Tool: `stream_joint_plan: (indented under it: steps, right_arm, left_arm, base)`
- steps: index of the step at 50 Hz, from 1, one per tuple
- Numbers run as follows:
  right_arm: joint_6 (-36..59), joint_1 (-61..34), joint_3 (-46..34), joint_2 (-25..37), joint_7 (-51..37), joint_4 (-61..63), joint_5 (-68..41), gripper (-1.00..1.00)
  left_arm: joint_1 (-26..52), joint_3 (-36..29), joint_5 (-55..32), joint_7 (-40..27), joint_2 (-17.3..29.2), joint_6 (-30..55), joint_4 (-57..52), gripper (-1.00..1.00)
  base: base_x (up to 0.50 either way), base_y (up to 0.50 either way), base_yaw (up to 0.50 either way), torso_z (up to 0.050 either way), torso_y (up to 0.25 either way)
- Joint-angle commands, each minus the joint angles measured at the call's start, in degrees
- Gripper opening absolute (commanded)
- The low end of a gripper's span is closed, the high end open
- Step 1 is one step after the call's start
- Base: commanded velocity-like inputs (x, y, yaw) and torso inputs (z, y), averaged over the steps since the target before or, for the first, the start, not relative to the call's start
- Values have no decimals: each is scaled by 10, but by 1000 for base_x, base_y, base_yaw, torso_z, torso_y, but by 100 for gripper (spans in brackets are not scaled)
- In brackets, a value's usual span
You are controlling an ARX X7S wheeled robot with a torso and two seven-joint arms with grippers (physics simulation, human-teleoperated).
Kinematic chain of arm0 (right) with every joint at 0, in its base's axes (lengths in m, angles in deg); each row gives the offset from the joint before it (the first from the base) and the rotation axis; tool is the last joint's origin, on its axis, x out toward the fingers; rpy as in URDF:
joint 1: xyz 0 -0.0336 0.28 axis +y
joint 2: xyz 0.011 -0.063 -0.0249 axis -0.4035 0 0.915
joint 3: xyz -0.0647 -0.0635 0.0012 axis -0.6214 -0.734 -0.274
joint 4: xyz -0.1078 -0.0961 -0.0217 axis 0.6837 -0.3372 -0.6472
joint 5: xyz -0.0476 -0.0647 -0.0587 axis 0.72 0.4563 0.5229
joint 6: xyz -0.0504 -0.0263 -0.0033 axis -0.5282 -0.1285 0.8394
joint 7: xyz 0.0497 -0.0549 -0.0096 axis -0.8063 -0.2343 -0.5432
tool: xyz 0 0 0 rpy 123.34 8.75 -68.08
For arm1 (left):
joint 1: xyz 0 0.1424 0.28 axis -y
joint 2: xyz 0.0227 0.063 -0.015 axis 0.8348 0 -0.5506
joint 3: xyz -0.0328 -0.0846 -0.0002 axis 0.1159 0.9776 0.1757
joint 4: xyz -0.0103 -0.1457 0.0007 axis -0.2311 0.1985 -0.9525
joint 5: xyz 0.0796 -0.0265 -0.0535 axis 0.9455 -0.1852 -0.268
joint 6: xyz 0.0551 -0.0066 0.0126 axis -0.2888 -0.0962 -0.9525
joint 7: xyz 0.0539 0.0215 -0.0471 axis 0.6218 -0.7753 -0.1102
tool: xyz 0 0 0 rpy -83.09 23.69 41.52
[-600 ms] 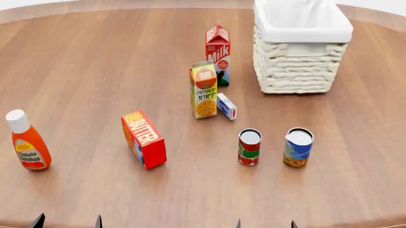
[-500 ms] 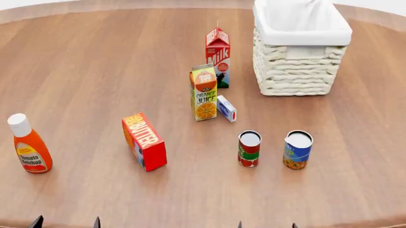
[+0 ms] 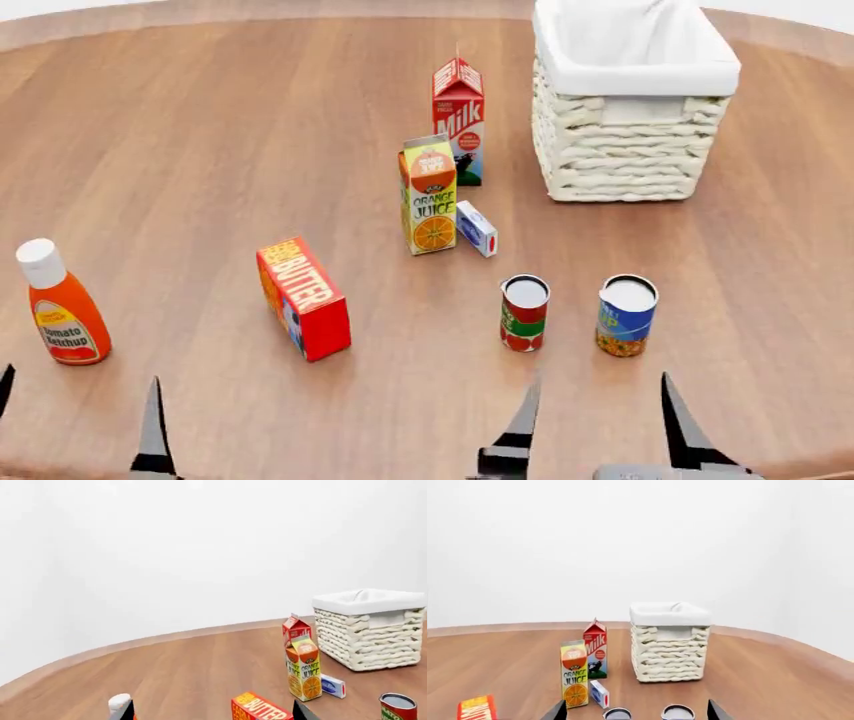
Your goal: Pick up the alphabet soup and the tomato sauce, and put them in the basket.
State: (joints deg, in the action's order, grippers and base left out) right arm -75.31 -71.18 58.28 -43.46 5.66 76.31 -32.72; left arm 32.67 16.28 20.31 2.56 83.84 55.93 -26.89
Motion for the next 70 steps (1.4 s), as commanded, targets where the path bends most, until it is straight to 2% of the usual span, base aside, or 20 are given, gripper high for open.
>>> stream_joint_plan:
  steps: [1,3,5,6,10,11,13,14,15,16,24,28,32,34,36,39,46,49,53,70]
  right_arm:
    - [25,-15,12,20,-18,137,-22,100]
    - [68,-25,15,26,-21,183,-31,100]
    - [35,-11,17,26,-18,181,-39,100]
    - [68,-17,19,30,-22,214,-44,100]
    - [39,2,18,32,-25,231,-43,100]
    - [61,-3,18,34,-29,250,-44,100]
    - [20,8,12,33,-27,226,-36,100]
    - [52,0,13,37,-31,252,-39,100]
    - [24,7,12,36,-29,233,-37,100]
    - [47,2,15,38,-32,252,-42,100]
    - [12,13,10,40,-35,232,-44,100]
    - [51,5,7,45,-43,263,-47,100]
    - [41,8,7,47,-43,259,-49,100]
    - [3,20,5,45,-40,230,-48,100]
    - [32,11,6,49,-44,254,-54,100]
    - [0,20,4,48,-41,234,-54,100]
    - [-9,25,0,51,-42,233,-60,100]
    - [21,17,0,56,-46,255,-67,100]
    - [-6,26,-2,55,-43,236,-69,100]
    - [-18,32,-15,63,-47,221,-66,100]
  left_arm:
    - [-4,2,53,-11,34,86,-212,100]
    - [-7,0,64,-12,37,96,-238,100]
    - [-16,-3,63,-4,44,95,-269,100]
    - [-20,-2,64,-6,43,97,-281,100]
    - [-29,-10,75,-8,44,100,-312,100]
    - [-29,-12,75,-8,44,99,-312,100]
    - [-28,-17,84,-10,46,100,-310,100]
    - [-28,-17,84,-10,46,100,-310,100]
    - [-30,-16,81,-11,47,100,-312,100]
    - [-31,-14,78,-11,47,99,-313,100]
    - [-35,-14,74,-14,50,99,-320,100]
    - [-40,-11,67,-16,51,92,-317,100]
    - [-41,-10,61,-16,53,91,-318,100]
    - [-41,-11,62,-17,54,91,-320,100]
    - [-40,-12,60,-17,54,91,-321,100]
    - [-38,-15,60,-19,55,88,-315,100]
    - [-39,-14,51,-20,57,86,-315,100]
    - [-40,-16,54,-23,59,83,-314,100]
    - [-41,-18,61,-29,58,80,-311,100]
    - [-44,-25,54,-35,66,64,-295,100]
  base:
    - [0,0,0,0,0]
    - [0,0,0,0,0]
    - [0,0,0,0,0]
    - [0,0,0,0,0]
    - [0,0,0,46,0]
    - [0,0,0,50,0]
    - [0,0,0,50,0]
    - [0,0,0,50,0]
    - [0,0,0,50,0]
    - [0,0,0,50,0]
    - [0,0,0,50,0]
    - [0,0,0,50,0]
    - [0,0,0,50,0]
    - [0,0,0,50,0]
    - [0,0,0,50,0]
    - [0,0,0,50,0]
    - [0,0,0,50,0]
    - [0,0,0,50,0]
    - [0,0,0,24,0]
    - [0,-490,0,0,0]
